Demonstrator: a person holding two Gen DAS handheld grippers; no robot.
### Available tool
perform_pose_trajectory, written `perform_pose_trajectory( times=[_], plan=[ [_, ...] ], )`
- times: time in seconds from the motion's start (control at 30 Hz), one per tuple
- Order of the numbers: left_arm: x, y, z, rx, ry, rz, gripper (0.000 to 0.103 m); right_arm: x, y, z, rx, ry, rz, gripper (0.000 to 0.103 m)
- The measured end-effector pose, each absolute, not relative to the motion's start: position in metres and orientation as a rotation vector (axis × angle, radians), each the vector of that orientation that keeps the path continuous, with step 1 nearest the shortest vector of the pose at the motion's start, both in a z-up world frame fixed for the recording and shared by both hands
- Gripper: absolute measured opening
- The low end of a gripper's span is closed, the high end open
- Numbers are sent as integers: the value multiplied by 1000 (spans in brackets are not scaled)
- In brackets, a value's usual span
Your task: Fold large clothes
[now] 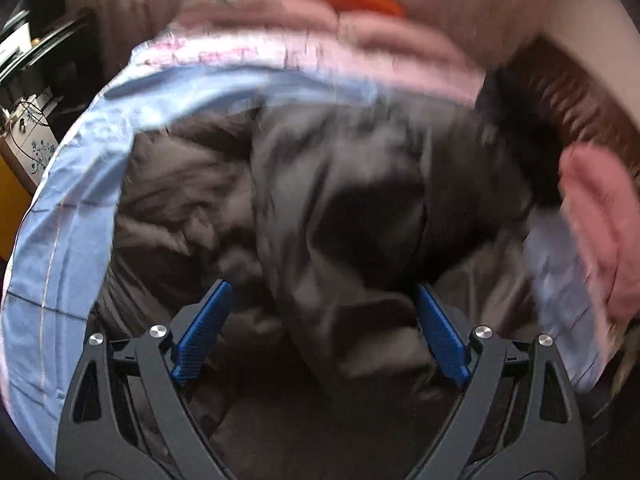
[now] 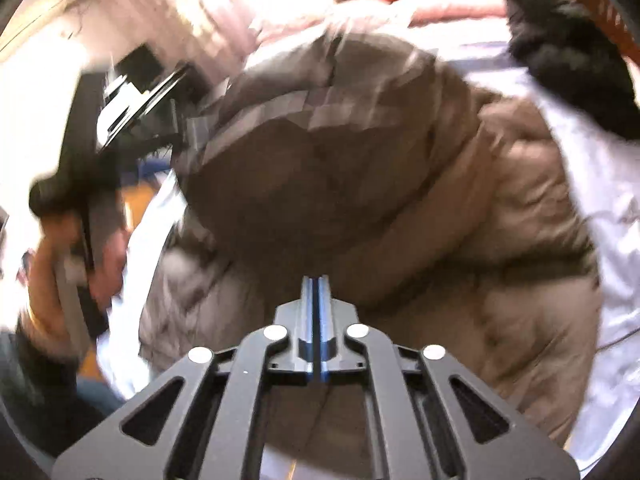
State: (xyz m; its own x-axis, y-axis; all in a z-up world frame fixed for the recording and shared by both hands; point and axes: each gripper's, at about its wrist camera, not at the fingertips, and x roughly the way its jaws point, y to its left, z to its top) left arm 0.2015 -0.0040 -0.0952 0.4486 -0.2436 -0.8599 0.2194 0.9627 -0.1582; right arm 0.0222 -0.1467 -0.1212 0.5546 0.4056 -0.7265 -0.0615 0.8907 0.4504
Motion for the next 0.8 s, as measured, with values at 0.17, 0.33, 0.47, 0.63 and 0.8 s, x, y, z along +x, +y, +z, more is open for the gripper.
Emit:
perform_pose_trajectory(
  times=[0.17, 0.33, 0.47, 0.63, 0.8],
  plan=[
    [208, 4, -141, -18, 1251, -200, 93, 57, -141, -98, 338, 780, 327, 16],
    [210, 2, -161, 104, 1276, -117, 99, 98, -123, -131, 229, 870, 278, 16],
    [206, -18, -180, 297, 1277, -76, 99, 103, -123, -207, 286, 1097, 237, 15],
    [209, -25, -204, 311, 1315, -52, 100, 101, -109, -235, 154, 1139, 196, 13],
    [216, -6, -213, 197, 1379, -70, 101, 101, -117, -237, 187, 1167, 194, 13]
  ],
)
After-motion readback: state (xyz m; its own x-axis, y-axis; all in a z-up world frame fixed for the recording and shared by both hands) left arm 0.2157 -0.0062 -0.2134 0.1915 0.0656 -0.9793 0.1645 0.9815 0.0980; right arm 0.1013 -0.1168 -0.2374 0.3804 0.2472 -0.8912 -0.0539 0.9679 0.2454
